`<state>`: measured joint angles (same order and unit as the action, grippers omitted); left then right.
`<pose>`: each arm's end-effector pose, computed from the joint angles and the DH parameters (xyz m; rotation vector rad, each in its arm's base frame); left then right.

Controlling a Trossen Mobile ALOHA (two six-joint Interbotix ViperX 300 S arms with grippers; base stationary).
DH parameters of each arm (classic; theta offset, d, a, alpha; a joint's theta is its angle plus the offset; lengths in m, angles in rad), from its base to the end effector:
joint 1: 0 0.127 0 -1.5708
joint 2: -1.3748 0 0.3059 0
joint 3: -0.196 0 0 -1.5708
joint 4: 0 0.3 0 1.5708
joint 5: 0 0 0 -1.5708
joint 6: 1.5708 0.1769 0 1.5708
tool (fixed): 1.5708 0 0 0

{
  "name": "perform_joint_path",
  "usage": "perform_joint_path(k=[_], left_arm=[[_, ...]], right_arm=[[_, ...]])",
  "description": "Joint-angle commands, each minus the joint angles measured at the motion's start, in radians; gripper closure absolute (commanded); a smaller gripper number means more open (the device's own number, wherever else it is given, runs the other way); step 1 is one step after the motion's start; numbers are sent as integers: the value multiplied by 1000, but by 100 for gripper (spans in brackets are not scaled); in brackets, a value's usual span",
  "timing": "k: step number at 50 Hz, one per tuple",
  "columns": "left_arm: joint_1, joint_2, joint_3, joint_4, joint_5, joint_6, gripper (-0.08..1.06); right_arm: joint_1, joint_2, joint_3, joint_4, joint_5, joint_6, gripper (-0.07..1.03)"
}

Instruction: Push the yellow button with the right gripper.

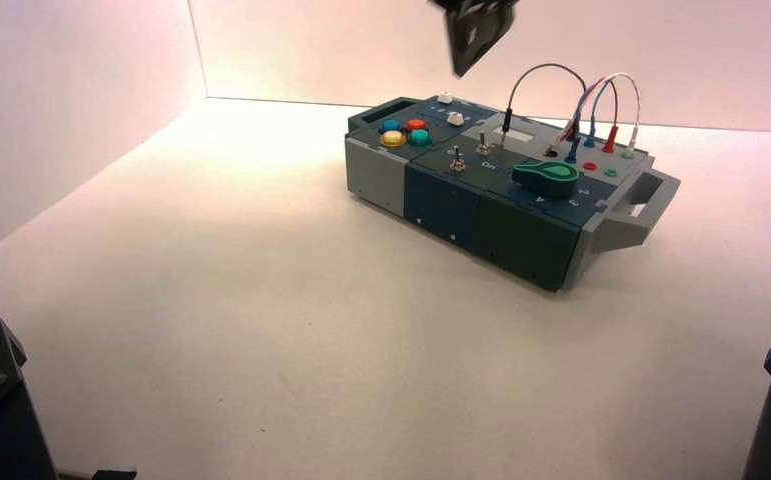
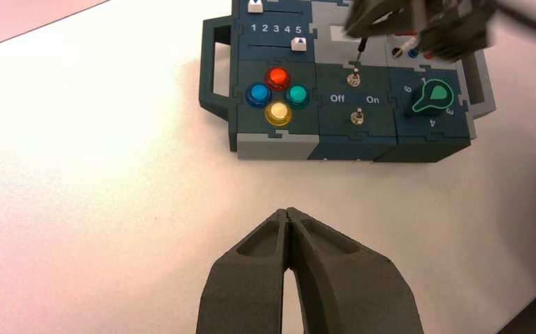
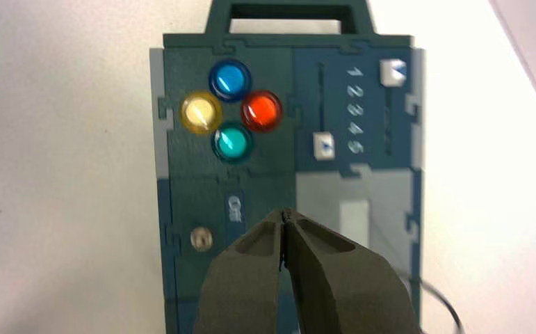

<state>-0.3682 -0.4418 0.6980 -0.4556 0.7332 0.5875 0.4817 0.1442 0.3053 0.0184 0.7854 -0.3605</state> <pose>0.2761 -0.1623 0.2115 0.2451 0.8746 -0.7278 0.3805 0.2015 0.1180 -0.5868 1.1343 0.6411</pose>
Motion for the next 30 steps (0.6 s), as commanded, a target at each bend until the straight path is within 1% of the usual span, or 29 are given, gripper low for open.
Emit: perform_joint_path(k=[1, 8, 19, 30], left_arm=[[2, -11, -28, -3, -3, 6, 101], [2, -14, -28, -3, -5, 6, 101], [11, -17, -28, -3, -3, 6, 101], [12, -18, -29, -3, -3, 6, 101]], right_arm=[[46, 25, -67, 6, -5, -6, 98], [84, 78, -106, 8, -9, -6, 98], [94, 133, -141, 12, -12, -5, 98], [94, 164, -152, 17, -15, -3, 98]])
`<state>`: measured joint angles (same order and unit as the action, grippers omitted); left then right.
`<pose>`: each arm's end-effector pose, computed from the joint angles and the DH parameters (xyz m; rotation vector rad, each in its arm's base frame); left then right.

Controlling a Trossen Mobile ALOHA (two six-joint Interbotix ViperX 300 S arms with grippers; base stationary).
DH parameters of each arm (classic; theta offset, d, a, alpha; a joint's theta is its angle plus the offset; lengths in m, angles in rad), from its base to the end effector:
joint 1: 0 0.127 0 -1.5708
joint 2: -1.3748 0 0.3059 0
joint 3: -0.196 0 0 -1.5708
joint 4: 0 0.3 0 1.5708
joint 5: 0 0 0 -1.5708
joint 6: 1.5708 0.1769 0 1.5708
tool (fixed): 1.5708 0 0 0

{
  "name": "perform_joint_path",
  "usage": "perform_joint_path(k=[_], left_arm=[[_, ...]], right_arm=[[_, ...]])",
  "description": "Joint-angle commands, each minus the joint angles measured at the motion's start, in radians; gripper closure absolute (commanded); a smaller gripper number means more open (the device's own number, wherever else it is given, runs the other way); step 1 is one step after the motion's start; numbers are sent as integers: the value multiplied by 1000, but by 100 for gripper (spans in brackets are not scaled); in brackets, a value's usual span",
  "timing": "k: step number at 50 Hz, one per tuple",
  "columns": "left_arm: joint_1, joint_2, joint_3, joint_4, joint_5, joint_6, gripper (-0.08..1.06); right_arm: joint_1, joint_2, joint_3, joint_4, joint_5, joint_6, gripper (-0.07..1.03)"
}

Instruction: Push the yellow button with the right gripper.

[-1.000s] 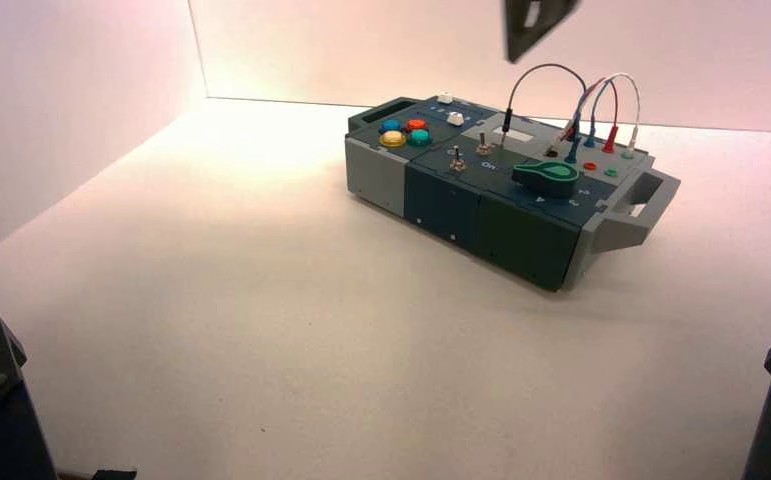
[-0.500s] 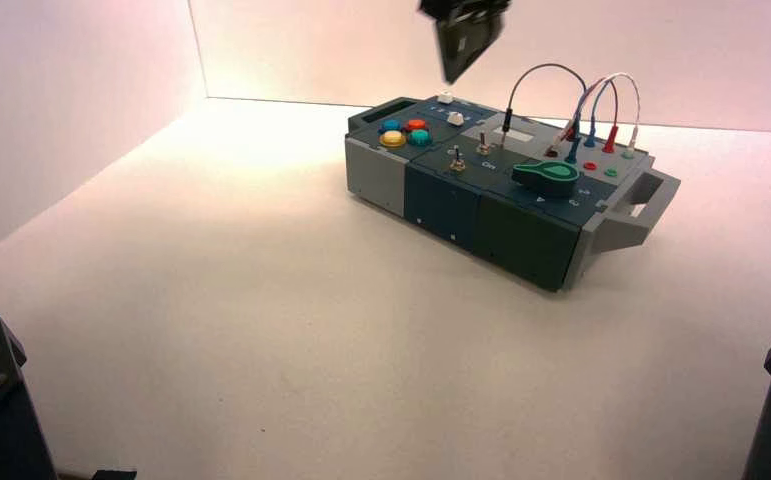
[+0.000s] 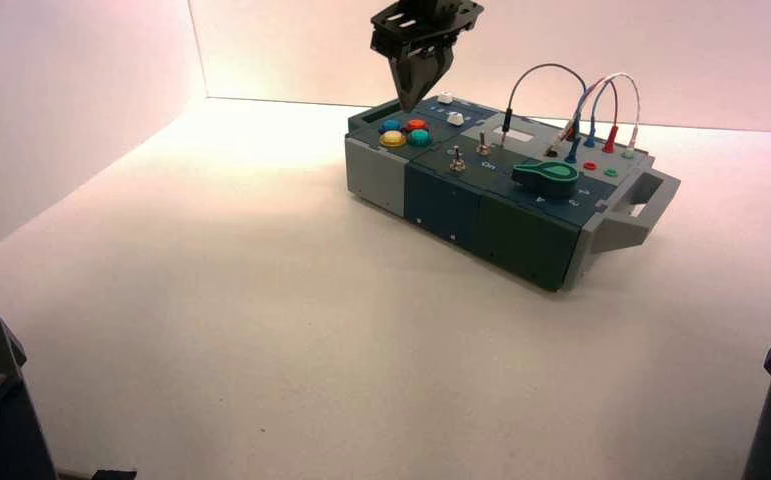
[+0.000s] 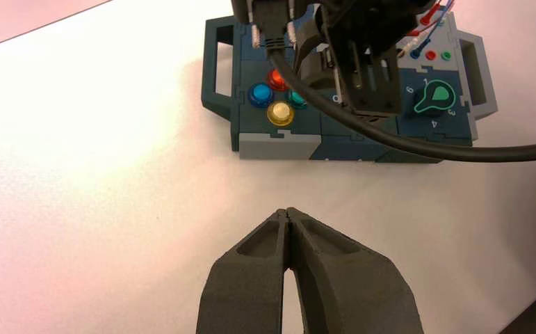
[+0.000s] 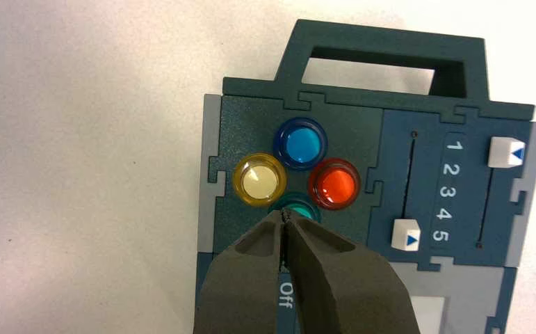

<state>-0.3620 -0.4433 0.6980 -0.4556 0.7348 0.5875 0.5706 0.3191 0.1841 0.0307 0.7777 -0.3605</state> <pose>0.2767 -0.1606 0.2119 0.2425 0.8749 -0.7228 0.3885 0.2539 0.0791 -0.6365 1.1620 0.7215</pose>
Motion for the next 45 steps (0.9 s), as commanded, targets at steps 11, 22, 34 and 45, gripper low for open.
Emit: perform_joint_path(k=[11, 22, 34, 45], left_arm=[[6, -25, -29, -3, -5, 6, 101], [6, -40, -38, -3, 25, 6, 101], [6, -40, -51, -3, 66, 6, 101], [6, -41, -51, -3, 72, 6, 101]], right_arm=[[5, -3, -38, 12, -18, -3, 98], [5, 3, -44, 17, -18, -5, 98], [15, 17, -51, 21, -17, -3, 98], [23, 32, -55, 21, -21, 0, 98]])
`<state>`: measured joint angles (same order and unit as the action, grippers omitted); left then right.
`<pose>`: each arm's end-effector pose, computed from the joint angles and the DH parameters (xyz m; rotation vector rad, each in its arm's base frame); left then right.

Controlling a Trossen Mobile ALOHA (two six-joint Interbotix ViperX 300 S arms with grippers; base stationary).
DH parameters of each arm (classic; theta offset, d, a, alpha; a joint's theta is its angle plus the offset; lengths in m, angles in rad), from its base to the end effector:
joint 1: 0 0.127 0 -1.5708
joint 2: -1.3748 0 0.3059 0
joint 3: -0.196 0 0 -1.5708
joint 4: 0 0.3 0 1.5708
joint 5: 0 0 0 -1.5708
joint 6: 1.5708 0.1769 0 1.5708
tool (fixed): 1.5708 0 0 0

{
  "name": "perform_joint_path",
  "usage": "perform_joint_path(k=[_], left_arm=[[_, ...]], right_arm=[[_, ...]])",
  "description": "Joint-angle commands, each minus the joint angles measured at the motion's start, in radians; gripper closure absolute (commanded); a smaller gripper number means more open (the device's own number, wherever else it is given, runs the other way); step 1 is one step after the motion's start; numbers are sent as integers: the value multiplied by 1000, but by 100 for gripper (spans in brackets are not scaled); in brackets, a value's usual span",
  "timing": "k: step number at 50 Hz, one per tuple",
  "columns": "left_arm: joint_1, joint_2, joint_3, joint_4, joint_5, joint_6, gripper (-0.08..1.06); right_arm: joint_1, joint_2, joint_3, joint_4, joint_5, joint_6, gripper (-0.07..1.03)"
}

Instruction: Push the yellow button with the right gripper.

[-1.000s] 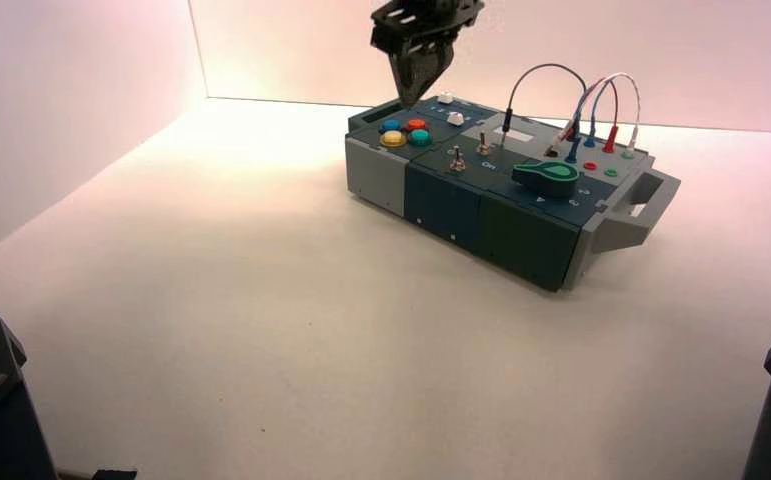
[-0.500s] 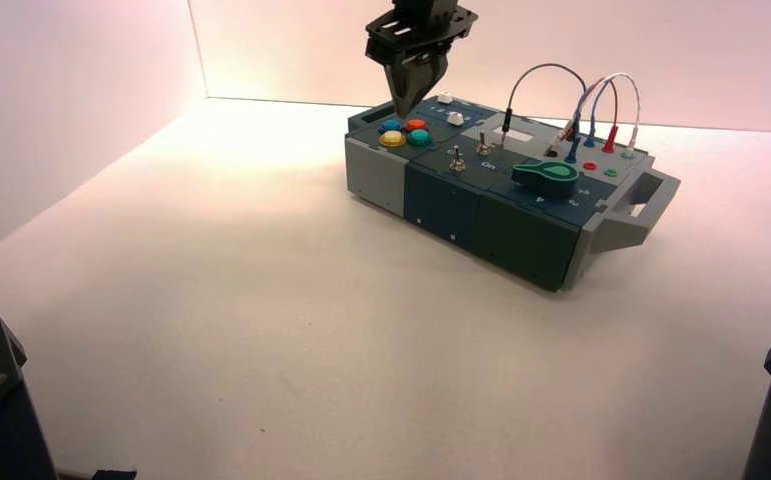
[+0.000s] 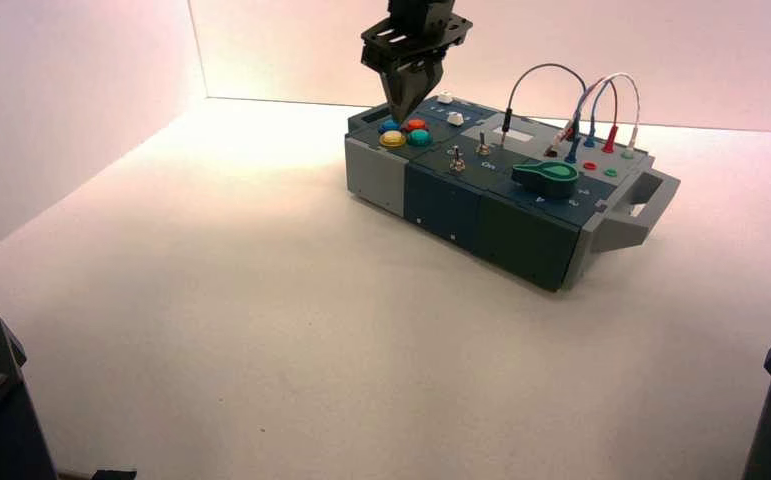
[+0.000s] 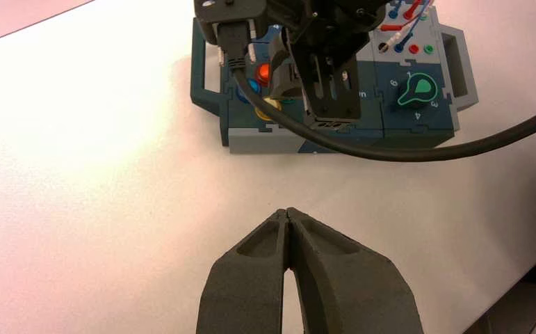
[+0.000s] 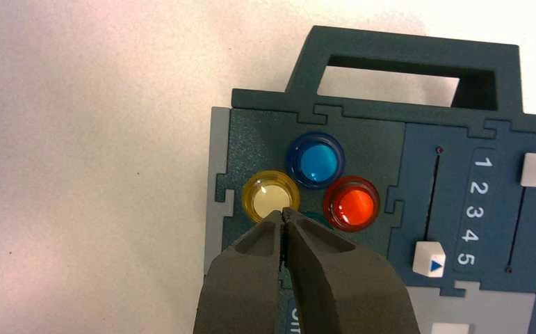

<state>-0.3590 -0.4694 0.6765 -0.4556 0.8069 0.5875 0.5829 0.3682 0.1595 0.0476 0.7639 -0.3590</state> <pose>0.2678 -0.1605 0.2224 0.2480 0.8904 -0.7523 0.3905 0.2644 0.0645 -0.6271 1.1744 0.7335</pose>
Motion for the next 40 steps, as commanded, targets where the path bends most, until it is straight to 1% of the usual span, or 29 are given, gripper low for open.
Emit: perform_joint_path(k=[1, 10, 20, 40], left_arm=[[5, -15, -29, -3, 2, 6, 101], [3, -14, -29, -3, -2, 6, 101], [5, -14, -29, -2, -2, 8, 101], [11, -14, -29, -2, -2, 6, 101]], right_arm=[[11, -15, -31, 5, -9, 0, 98], [12, 12, -29, 5, -40, 2, 99], [11, 41, -25, 8, -48, 5, 99], [12, 25, -6, 6, -48, 8, 98]])
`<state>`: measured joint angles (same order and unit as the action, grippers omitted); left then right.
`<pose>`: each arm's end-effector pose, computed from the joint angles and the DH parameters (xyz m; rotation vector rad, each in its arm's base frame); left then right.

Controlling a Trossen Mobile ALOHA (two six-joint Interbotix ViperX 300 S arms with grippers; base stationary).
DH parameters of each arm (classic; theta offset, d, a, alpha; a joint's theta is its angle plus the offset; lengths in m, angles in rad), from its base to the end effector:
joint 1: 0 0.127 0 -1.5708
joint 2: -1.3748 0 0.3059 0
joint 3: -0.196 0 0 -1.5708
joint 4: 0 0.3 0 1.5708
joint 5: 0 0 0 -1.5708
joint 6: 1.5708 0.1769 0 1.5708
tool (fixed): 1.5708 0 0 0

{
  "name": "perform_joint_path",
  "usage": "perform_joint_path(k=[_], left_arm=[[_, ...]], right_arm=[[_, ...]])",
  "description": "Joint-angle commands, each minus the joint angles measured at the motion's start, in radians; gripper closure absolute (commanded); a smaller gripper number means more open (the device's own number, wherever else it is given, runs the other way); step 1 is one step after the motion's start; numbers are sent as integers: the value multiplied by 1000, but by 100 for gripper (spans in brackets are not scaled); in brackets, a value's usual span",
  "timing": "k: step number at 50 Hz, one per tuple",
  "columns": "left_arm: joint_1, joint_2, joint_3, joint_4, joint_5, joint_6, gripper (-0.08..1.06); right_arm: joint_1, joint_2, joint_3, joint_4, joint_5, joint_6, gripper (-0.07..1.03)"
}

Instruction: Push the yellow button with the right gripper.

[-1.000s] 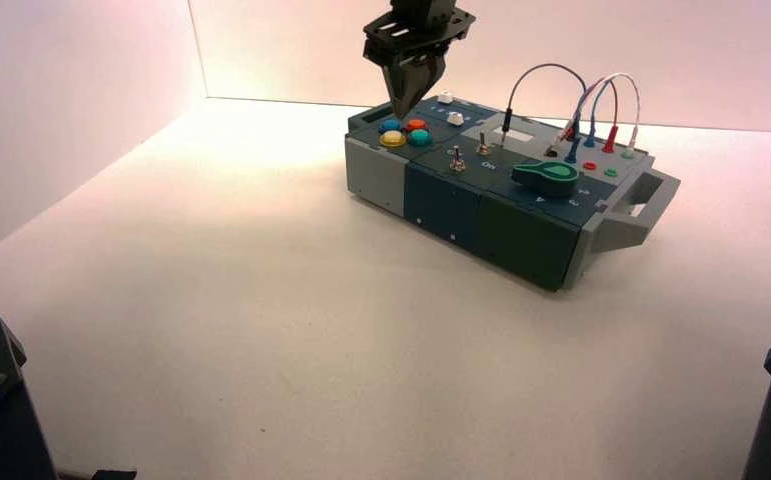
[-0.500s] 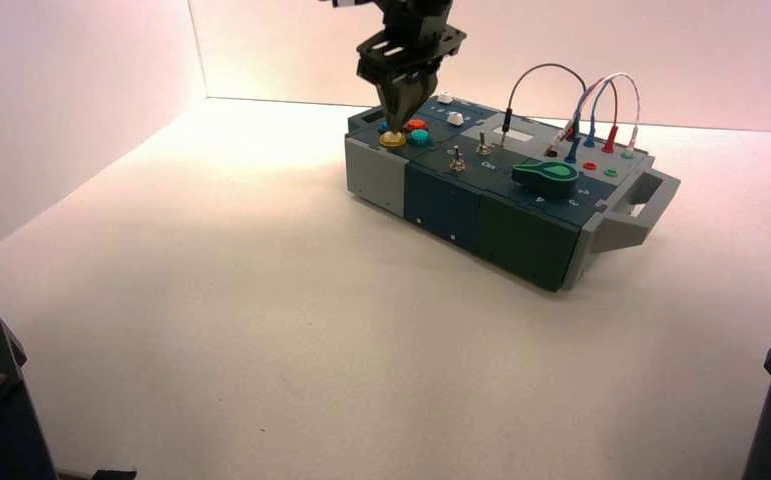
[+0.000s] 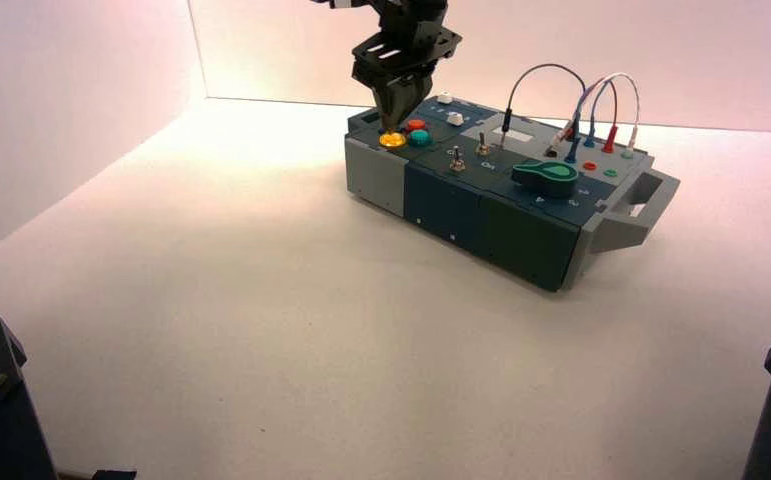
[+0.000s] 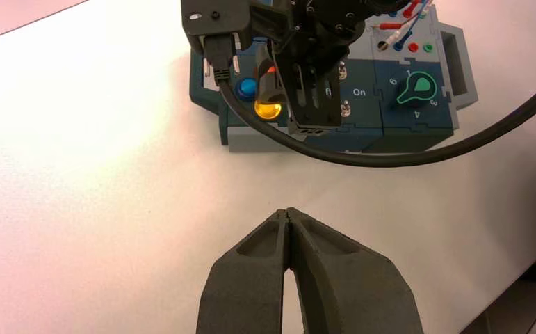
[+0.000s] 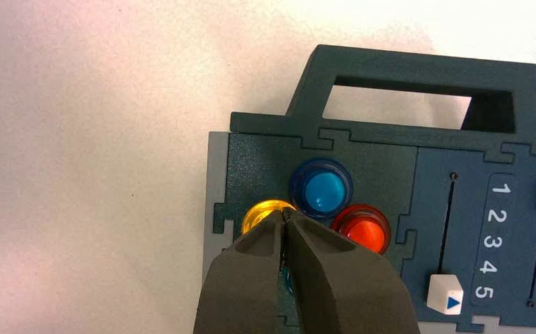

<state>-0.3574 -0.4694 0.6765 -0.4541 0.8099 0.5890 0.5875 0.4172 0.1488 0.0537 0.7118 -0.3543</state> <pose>0.2677 -0.1599 0.2221 0.2504 0.8927 -0.7525 0.3964 0.2715 0.0471 -0.6165 1.1628 0.7322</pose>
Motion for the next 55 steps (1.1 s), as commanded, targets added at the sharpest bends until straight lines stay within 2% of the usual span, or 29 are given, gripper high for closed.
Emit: perform_joint_path(k=[1, 16, 38, 43, 55], left_arm=[[9, -14, -29, -2, -5, 5, 101], [11, -11, -29, -3, -5, 5, 101], [11, 12, -20, 0, -29, 6, 101], [11, 21, -15, -2, -48, 5, 101], [12, 69, 2, -2, -98, 5, 101]], right_arm=[[8, -26, 6, 2, 5, 3, 98], [6, -35, 11, 2, 14, 5, 98], [5, -186, 8, -5, 130, 0, 98], [5, -218, 29, -3, 155, 2, 98], [5, -304, 109, 0, 152, 3, 98]])
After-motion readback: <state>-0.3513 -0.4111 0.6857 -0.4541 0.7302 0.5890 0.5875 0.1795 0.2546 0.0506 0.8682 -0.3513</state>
